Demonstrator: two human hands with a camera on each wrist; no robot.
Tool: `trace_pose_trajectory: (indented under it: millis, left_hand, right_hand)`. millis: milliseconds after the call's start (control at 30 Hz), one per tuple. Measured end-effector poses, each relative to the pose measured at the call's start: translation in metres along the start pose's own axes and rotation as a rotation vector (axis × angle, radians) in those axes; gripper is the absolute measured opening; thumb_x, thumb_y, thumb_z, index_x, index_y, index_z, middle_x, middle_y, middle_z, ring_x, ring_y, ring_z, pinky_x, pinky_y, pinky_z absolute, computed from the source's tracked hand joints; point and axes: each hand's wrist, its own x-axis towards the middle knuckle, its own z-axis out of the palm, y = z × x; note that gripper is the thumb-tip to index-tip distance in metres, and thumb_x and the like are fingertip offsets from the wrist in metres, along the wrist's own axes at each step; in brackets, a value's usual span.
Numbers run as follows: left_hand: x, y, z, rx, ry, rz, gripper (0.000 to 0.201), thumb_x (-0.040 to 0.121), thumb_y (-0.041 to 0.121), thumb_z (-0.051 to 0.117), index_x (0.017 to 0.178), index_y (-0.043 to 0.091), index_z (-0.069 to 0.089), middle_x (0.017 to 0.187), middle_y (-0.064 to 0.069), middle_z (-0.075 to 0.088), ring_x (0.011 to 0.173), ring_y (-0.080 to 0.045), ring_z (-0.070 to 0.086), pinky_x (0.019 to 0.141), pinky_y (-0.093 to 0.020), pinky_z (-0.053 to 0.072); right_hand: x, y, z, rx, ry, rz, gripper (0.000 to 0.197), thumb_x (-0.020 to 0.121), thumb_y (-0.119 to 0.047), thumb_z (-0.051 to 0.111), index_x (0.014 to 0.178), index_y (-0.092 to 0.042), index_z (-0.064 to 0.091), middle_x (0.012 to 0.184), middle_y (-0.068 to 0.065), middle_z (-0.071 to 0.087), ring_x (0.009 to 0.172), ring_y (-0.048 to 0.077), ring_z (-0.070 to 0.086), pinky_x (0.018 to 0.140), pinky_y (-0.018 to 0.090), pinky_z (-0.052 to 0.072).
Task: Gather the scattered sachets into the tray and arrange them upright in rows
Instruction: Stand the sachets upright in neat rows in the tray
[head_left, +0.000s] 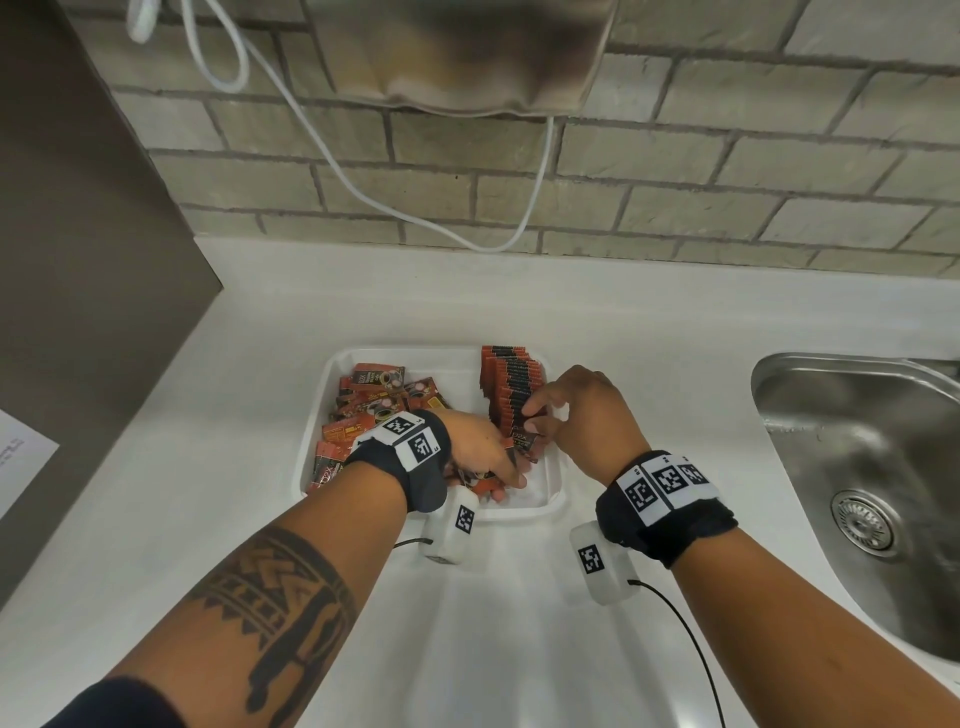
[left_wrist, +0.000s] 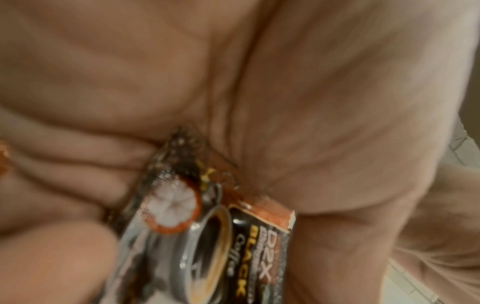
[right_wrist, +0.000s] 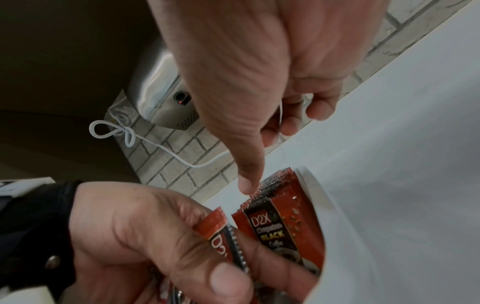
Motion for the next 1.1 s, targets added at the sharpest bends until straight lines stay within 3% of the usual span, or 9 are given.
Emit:
trace_pose_trajectory:
  millis: [67, 167, 333, 500, 667, 833, 933, 1033, 1100]
  left_hand:
    - [-0.003, -0.001, 0.0, -0.047, -0.005, 0.003, 0.009, 0.097, 0.023, 0.067, 0.1, 0.014, 0.067, 0.082, -0.001, 0.072, 0.05, -0.008, 0.063, 0.052, -0.02, 0.053]
    - [-0.007, -0.004, -0.003, -0.125, -0.029, 0.026, 0.028, 0.096, 0.01, 0.065, 0.124, 0.006, 0.067, 0.09, -0.007, 0.071, 0.055, -0.01, 0.063, 0.057, -0.021, 0.054]
    - [-0.024, -0.01, -0.009, -0.361, -0.102, 0.21, 0.03, 0.096, -0.008, 0.055, 0.125, -0.007, 0.063, 0.088, -0.004, 0.071, 0.078, -0.016, 0.065, 0.065, -0.022, 0.059]
    - [-0.032, -0.014, -0.013, -0.532, -0.097, 0.388, 0.029, 0.098, -0.004, 0.057, 0.127, -0.006, 0.06, 0.119, -0.018, 0.07, 0.116, -0.029, 0.066, 0.1, -0.037, 0.054]
    - [-0.037, -0.009, -0.015, -0.495, 0.069, 0.474, 0.031, 0.091, 0.009, 0.072, 0.121, 0.003, 0.068, 0.117, -0.013, 0.074, 0.113, -0.024, 0.07, 0.097, -0.035, 0.056]
    - [-0.042, -0.009, -0.017, -0.291, 0.249, 0.383, 0.023, 0.086, 0.02, 0.08, 0.102, 0.005, 0.073, 0.094, -0.01, 0.079, 0.089, -0.019, 0.077, 0.079, -0.028, 0.061]
    - [-0.043, -0.016, -0.023, 0.161, 0.402, 0.146, 0.042, 0.08, 0.046, 0.081, 0.091, 0.005, 0.076, 0.082, -0.012, 0.076, 0.065, -0.018, 0.065, 0.064, -0.027, 0.052]
    - [-0.043, -0.016, -0.021, 0.373, 0.452, 0.039, 0.04, 0.084, 0.044, 0.075, 0.078, 0.005, 0.071, 0.074, -0.01, 0.066, 0.066, -0.021, 0.058, 0.064, -0.028, 0.046]
    - [-0.046, -0.007, -0.016, 0.428, 0.348, 0.027, 0.031, 0.089, 0.038, 0.069, 0.095, 0.008, 0.075, 0.091, -0.005, 0.07, 0.084, -0.022, 0.064, 0.078, -0.032, 0.053]
  right_hand:
    - [-0.001, 0.0, -0.001, 0.01, 0.014, -0.004, 0.009, 0.082, -0.026, 0.079, 0.09, -0.027, 0.076, 0.094, -0.001, 0.058, 0.094, 0.018, 0.051, 0.069, 0.018, 0.032]
    - [-0.004, -0.001, -0.003, 0.054, 0.025, 0.012, 0.007, 0.084, -0.027, 0.078, 0.09, -0.029, 0.075, 0.093, -0.005, 0.061, 0.092, 0.013, 0.052, 0.07, 0.015, 0.033]
    - [-0.015, -0.012, -0.008, 0.257, -0.095, 0.041, 0.009, 0.085, -0.031, 0.078, 0.091, -0.027, 0.075, 0.082, -0.009, 0.072, 0.072, -0.001, 0.06, 0.066, 0.006, 0.041]
    - [-0.012, -0.021, -0.013, 0.559, -0.037, 0.133, 0.006, 0.086, -0.016, 0.077, 0.09, -0.013, 0.074, 0.081, 0.0, 0.074, 0.061, 0.007, 0.065, 0.06, 0.011, 0.049]
    - [-0.003, -0.026, -0.026, 0.754, 0.032, 0.188, 0.01, 0.081, -0.01, 0.08, 0.088, -0.006, 0.074, 0.078, -0.002, 0.076, 0.071, 0.007, 0.069, 0.07, 0.015, 0.053]
    - [-0.006, -0.029, -0.028, 0.583, 0.082, 0.151, 0.005, 0.081, -0.019, 0.082, 0.082, -0.018, 0.077, 0.076, -0.005, 0.075, 0.069, 0.001, 0.066, 0.069, 0.012, 0.051]
    - [-0.013, -0.026, -0.024, 0.318, 0.073, 0.088, 0.007, 0.081, -0.019, 0.081, 0.076, -0.022, 0.078, 0.075, -0.006, 0.069, 0.07, -0.005, 0.059, 0.063, 0.006, 0.041]
    - [-0.017, -0.014, -0.011, 0.124, 0.03, 0.049, 0.008, 0.079, -0.018, 0.081, 0.078, -0.026, 0.079, 0.087, -0.006, 0.061, 0.084, 0.005, 0.055, 0.069, 0.009, 0.035]
    - [-0.016, -0.006, -0.001, 0.042, 0.015, 0.047, 0.009, 0.078, -0.02, 0.08, 0.079, -0.028, 0.079, 0.092, -0.004, 0.056, 0.094, 0.015, 0.051, 0.076, 0.018, 0.032]
